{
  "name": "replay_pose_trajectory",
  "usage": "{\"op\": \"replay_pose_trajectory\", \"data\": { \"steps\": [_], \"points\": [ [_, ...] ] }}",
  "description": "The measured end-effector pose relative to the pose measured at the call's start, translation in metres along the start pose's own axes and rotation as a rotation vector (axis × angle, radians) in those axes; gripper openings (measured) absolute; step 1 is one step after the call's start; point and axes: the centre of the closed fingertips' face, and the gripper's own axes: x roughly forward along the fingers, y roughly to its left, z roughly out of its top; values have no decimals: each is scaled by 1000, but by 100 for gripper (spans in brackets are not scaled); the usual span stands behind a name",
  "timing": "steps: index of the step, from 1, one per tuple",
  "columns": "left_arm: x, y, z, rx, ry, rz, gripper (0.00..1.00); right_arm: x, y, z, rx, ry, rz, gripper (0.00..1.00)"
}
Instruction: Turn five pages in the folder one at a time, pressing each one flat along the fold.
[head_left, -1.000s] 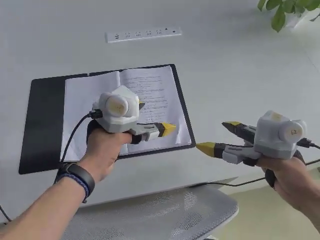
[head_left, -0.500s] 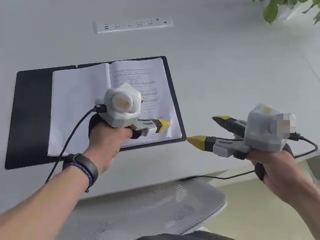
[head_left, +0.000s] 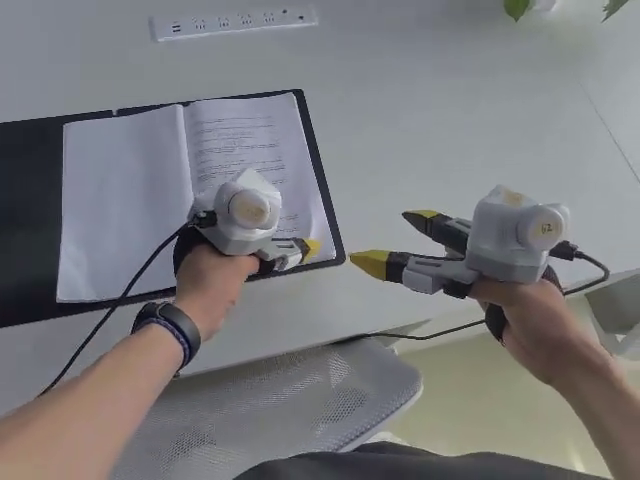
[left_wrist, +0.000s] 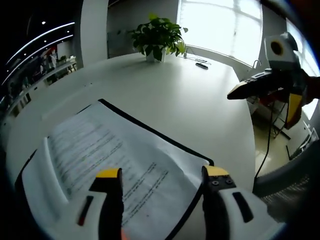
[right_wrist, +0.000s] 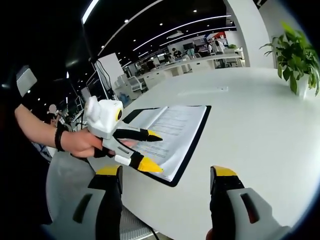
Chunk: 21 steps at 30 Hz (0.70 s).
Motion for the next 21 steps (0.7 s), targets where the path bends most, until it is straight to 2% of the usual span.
{"op": "replay_pose_trajectory", "data": {
  "steps": [5, 8, 9, 21],
  "points": [
    [5, 3, -5, 14, 12, 53, 61, -2, -4, -3, 14, 0, 0, 70],
    [6, 3, -6, 36, 12, 75, 60, -4, -11, -6, 22, 1, 2, 69],
    [9, 6, -6, 37, 6, 82, 60, -4, -11, -6, 25, 0, 3, 69],
    [11, 10, -8, 33, -12, 83, 59, 12, -1, -6, 25, 8, 43, 68]
  ]
}}
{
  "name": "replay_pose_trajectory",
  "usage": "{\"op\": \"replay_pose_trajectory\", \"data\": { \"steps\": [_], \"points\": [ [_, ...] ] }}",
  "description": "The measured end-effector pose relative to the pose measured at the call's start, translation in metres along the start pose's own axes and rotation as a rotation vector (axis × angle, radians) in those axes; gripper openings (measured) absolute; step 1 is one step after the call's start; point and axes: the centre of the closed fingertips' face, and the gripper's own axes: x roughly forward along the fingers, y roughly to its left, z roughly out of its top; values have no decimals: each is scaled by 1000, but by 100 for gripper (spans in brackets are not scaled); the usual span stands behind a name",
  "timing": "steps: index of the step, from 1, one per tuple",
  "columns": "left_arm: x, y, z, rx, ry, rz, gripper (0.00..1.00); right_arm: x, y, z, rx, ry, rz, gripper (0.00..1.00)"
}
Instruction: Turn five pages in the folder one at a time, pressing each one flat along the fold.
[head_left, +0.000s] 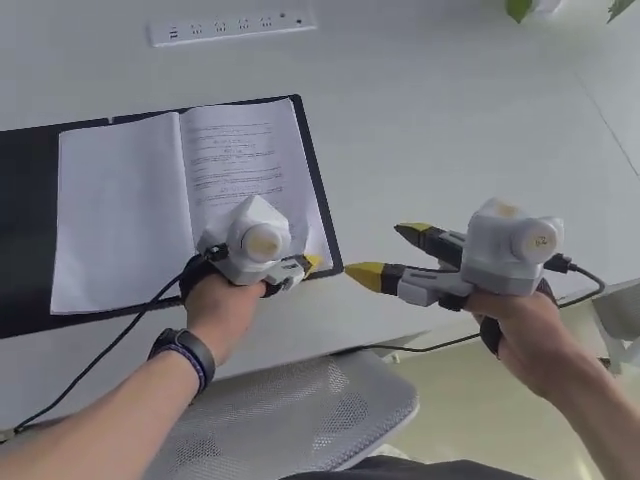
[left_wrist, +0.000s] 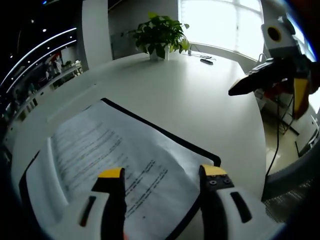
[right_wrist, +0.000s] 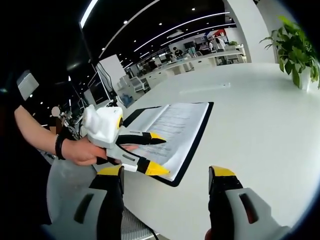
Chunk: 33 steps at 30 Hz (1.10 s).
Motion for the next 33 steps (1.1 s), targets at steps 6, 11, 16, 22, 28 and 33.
{"op": "replay_pose_trajectory", "data": {
  "steps": [6, 11, 16, 22, 28, 33],
  "points": [
    [1, 0, -1, -3, -10, -2, 59, 4, 1, 1, 3, -2, 13, 67],
    [2, 2, -3, -3, -21, -3, 58, 8, -2, 2, 7, -5, 19, 66],
    [2, 5, -2, -7, -25, -6, 54, 15, -3, 3, 13, -5, 30, 66],
    [1, 5, -3, -13, -25, -7, 52, 30, -2, 11, 21, -13, 56, 64],
    [1, 5, -3, -14, -27, -9, 51, 56, -4, 19, 39, -16, 91, 61],
    [0, 6, -3, -16, -28, -9, 51, 71, -6, 25, 72, -26, 116, 59]
  ]
}}
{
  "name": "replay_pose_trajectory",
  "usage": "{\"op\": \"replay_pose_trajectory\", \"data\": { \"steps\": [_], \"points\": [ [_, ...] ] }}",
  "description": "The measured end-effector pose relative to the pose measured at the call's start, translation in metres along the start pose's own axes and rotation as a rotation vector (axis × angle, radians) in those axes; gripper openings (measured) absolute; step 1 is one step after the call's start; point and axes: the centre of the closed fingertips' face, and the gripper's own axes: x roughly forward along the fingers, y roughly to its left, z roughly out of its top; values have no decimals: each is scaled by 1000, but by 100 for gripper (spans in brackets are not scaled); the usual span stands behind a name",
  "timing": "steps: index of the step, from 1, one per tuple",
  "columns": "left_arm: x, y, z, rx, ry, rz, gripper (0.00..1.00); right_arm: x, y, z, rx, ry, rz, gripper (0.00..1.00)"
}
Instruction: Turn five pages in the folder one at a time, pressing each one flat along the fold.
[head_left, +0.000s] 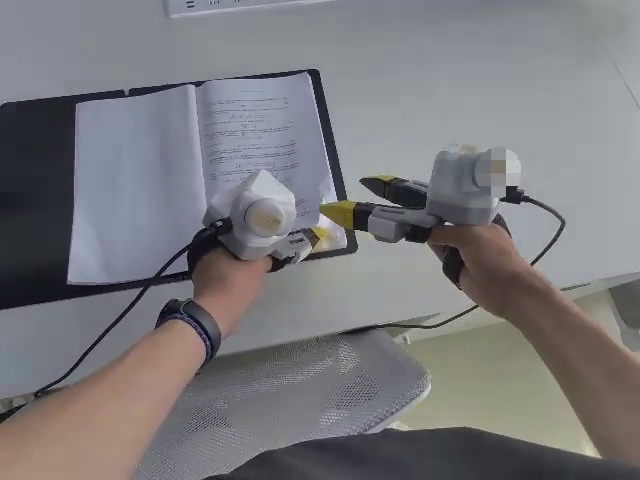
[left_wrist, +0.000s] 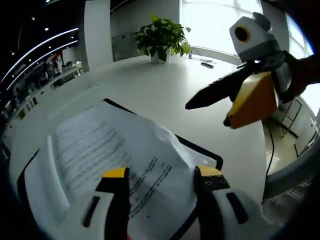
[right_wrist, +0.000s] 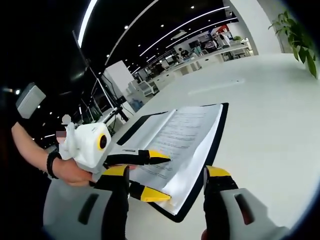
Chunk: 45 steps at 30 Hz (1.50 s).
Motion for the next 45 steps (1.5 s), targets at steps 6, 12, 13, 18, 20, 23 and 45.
{"op": "replay_pose_trajectory", "data": {
  "steps": [6, 12, 13, 18, 20, 23, 45],
  "points": [
    [0, 0, 0, -4, -5, 1, 51, 14, -3, -1, 36, 8, 21, 55],
    [0, 0, 0, -7, -8, 0, 51, 25, -6, 0, 81, 5, 37, 53],
    [0, 0, 0, -7, -8, 1, 51, 27, -6, 0, 87, 1, 40, 53],
    [0, 0, 1, -11, -10, 3, 51, 34, -9, 1, 122, -6, 52, 51],
    [0, 0, 1, -12, -10, 3, 51, 36, -10, 0, 130, -6, 54, 50],
    [0, 0, 1, -13, -9, 3, 51, 39, -12, 0, 158, -11, 62, 48],
    [0, 1, 2, -24, -9, 6, 51, 47, -25, -1, 340, -53, 44, 7]
  ]
}}
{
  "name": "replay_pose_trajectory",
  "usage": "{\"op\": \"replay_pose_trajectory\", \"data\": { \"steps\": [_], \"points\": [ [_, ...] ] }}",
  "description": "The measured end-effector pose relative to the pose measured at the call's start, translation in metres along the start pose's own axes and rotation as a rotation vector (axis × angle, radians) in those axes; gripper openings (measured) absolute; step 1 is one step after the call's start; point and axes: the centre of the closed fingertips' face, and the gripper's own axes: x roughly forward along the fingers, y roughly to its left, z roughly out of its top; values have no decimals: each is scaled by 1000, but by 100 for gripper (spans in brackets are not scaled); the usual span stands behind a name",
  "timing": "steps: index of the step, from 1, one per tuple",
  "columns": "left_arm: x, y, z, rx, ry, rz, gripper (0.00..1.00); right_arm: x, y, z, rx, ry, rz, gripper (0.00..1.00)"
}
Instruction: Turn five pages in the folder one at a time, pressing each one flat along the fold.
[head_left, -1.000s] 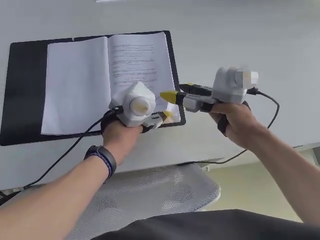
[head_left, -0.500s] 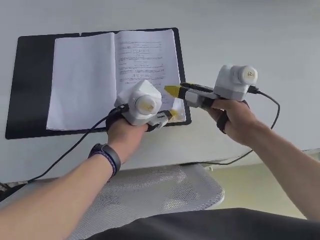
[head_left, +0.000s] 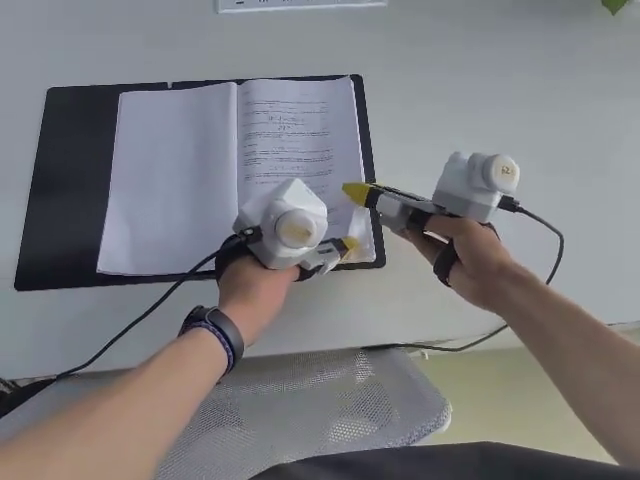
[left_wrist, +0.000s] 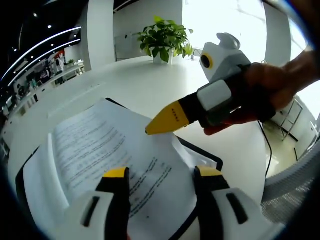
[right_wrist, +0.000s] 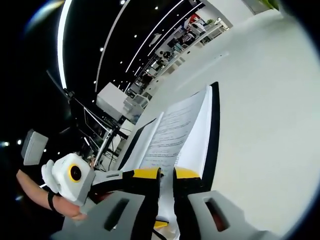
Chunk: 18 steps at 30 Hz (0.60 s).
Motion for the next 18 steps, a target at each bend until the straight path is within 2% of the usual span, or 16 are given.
{"op": "replay_pose_trajectory", "data": {
  "steps": [1, 2, 18],
  "points": [
    [0, 0, 0, 0, 0, 0, 51, -1, -4, 0, 30, -8, -17, 3],
    [0, 0, 0, -2, 0, 0, 51, -1, -5, 1, 29, -12, -16, 1],
    [-1, -3, 1, -10, 12, -28, 54, -2, 0, 0, 37, -14, -19, 0]
  ]
}}
